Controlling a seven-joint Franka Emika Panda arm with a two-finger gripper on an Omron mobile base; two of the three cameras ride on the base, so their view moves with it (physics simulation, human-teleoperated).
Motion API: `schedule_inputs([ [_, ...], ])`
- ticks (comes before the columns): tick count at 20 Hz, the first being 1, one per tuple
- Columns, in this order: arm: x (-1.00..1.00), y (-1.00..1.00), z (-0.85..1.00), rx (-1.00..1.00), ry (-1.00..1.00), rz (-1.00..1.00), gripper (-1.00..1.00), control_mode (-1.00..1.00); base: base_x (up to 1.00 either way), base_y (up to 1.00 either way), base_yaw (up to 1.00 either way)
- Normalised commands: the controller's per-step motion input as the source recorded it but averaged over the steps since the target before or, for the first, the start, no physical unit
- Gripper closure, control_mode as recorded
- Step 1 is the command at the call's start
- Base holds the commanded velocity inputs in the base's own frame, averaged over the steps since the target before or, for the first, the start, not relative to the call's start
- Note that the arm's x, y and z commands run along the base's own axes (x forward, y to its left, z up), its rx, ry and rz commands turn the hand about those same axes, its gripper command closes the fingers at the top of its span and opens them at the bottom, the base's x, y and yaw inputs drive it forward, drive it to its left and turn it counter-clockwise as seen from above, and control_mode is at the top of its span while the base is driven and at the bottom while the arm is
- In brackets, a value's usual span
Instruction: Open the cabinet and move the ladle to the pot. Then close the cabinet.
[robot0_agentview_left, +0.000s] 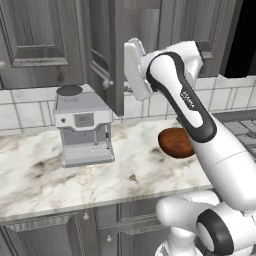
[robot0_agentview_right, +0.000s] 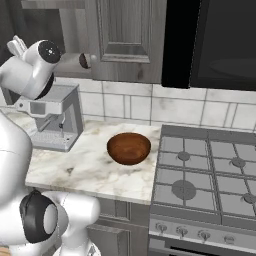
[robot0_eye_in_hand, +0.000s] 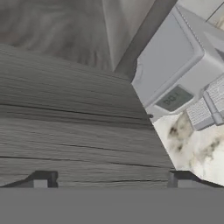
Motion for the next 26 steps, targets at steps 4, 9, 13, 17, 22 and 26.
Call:
schedule_inputs([
  [4, -0.04, 0.01, 0.3, 0.0, -0.07, 0.0, -1.0, -1.0, 0.0, 0.0, 0.0],
  [9, 0.0, -0.98, 0.43, -0.17, -0.09, -0.17, -1.0, -1.0, 0.0, 0.0, 0.0],
  [13, -0.01, -1.0, 0.19, -0.26, -0.05, -0.21, -1.0, -1.0, 0.0, 0.0, 0.0],
  [17, 0.0, -1.0, 0.13, -0.28, -0.04, -0.17, -1.0, -1.0, 0.0, 0.0, 0.0],
  [22, 0.0, -0.98, 0.0, -0.07, 0.0, -0.02, -1.0, -1.0, 0.0, 0.0, 0.0],
  [26, 0.1, -0.61, 0.0, 0.0, -0.01, 0.04, -1.0, -1.0, 0.0, 0.0, 0.0],
])
